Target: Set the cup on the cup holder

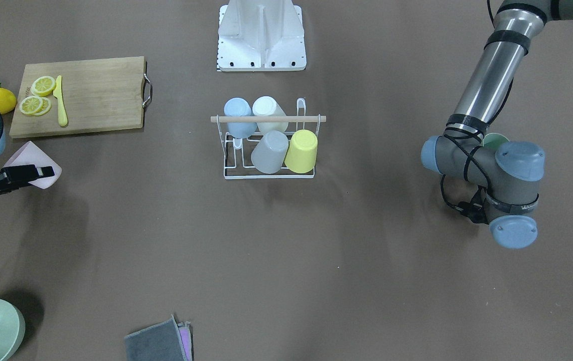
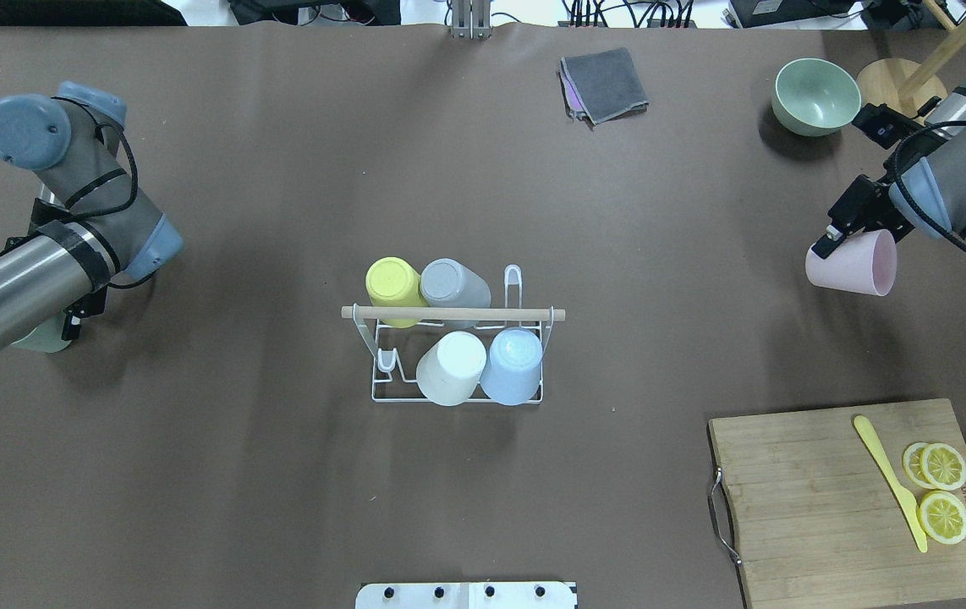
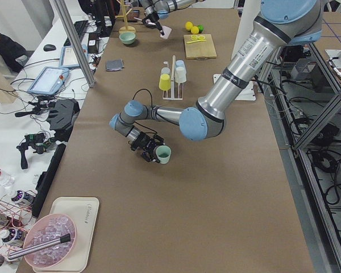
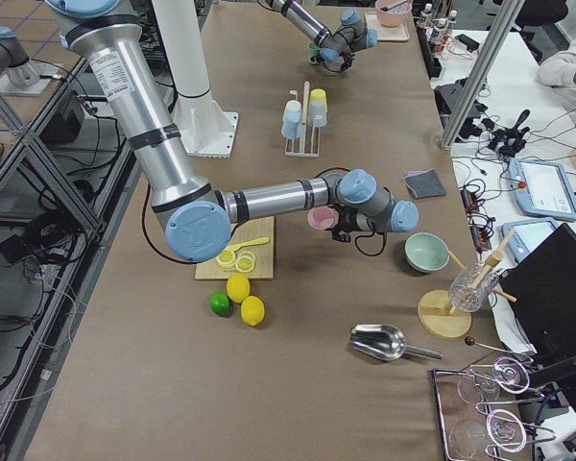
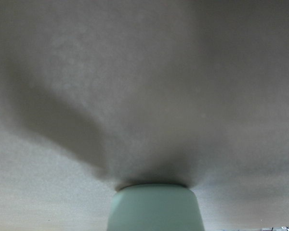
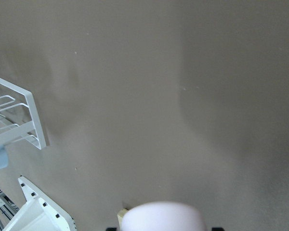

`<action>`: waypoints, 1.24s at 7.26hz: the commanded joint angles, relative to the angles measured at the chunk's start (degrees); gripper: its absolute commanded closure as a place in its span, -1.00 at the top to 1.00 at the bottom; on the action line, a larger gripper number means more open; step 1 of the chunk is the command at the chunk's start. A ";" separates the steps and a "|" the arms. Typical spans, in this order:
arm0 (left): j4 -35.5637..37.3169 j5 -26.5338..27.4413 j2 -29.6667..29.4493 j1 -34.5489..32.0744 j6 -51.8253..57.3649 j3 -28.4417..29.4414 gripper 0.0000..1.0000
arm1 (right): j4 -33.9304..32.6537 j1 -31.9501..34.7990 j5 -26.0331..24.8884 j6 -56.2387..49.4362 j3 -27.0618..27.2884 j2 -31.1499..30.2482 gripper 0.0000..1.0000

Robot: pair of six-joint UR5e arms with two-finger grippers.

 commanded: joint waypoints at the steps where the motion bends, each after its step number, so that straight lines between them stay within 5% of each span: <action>1: 0.00 0.00 0.05 0.01 0.03 0.07 0.94 | 4.95 -0.77 5.23 -2.00 -0.10 -2.32 -0.46; 2: 0.00 0.00 0.13 0.01 -0.06 0.16 0.94 | 11.43 -1.99 12.47 -1.83 -0.97 -5.13 -0.46; 7: 0.00 0.00 0.13 0.27 -0.06 0.42 0.94 | 20.25 0.63 37.01 -2.52 3.15 -7.43 -0.52; 9: 0.00 0.09 0.22 0.27 0.03 0.42 0.59 | 25.64 1.07 48.27 -2.79 7.08 -10.51 -0.64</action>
